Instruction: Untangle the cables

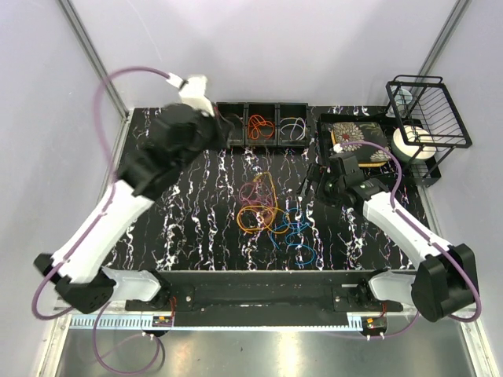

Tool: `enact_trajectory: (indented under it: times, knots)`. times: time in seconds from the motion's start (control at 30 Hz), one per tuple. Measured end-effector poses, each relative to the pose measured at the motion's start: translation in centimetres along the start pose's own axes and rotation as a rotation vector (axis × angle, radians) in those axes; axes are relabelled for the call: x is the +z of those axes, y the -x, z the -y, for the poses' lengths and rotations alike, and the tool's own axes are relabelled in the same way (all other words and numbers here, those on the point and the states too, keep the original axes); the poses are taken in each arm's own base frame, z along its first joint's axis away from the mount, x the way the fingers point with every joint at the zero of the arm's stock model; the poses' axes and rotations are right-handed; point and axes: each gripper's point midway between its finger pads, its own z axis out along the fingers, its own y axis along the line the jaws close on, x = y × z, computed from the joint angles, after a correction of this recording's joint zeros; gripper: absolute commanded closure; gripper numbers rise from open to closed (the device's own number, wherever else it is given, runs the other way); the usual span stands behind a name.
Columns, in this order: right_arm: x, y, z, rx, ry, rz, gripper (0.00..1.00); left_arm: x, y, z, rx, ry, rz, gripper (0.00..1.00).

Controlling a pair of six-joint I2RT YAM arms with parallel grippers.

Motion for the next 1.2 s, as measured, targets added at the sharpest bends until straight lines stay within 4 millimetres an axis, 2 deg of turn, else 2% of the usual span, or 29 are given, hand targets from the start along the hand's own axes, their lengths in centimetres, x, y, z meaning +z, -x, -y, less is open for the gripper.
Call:
enact_trajectory:
  times: [0.03,0.17,0.23,0.3,0.37,0.43,0.53,0.7,0.8,0.93,1.2]
  knots:
    - [-0.2,0.1,-0.1,0.0,0.005,0.007,0.0,-1.4,2.2,0.7,-0.003,-0.027,0.046,1.0]
    - [-1.0,0.5,-0.5,0.0,0.023,0.032,0.0,-6.3,8.8,2.9,-0.016,-0.125,0.203,1.0]
    - [-1.5,0.7,-0.6,-0.002,0.027,0.042,0.0,-8.7,10.9,3.6,-0.024,-0.175,0.263,1.0]
    - [-1.9,0.8,-0.7,-0.003,0.031,0.051,0.0,-10.6,12.0,4.3,-0.027,-0.226,0.305,1.0]
    - [-2.2,0.9,-0.8,-0.004,0.038,0.062,0.0,-11.4,12.1,4.4,-0.023,-0.249,0.328,1.0]
    - [-2.6,1.0,-1.2,-0.006,0.055,0.068,0.01,-11.3,11.3,4.1,-0.02,-0.246,0.324,1.0]
    - [-3.4,1.1,-2.0,-0.011,0.097,0.076,0.0,-10.2,9.6,3.8,-0.019,-0.233,0.278,1.0]
    - [-5.7,1.3,-4.7,-0.037,0.26,0.113,0.0,-7.5,6.3,3.2,-0.009,-0.208,0.185,1.0]
    - [-6.6,1.0,-6.6,-0.051,0.376,0.111,0.0,-7.1,6.3,3.2,-0.011,-0.205,0.185,1.0]
    - [-6.9,0.1,-8.5,-0.051,0.513,0.075,0.02,-7.1,6.6,3.4,-0.023,-0.212,0.199,1.0]
    - [-5.2,-1.5,-10.2,-0.052,0.612,-0.014,0.09,-7.1,7.3,3.6,-0.045,-0.216,0.225,1.0]
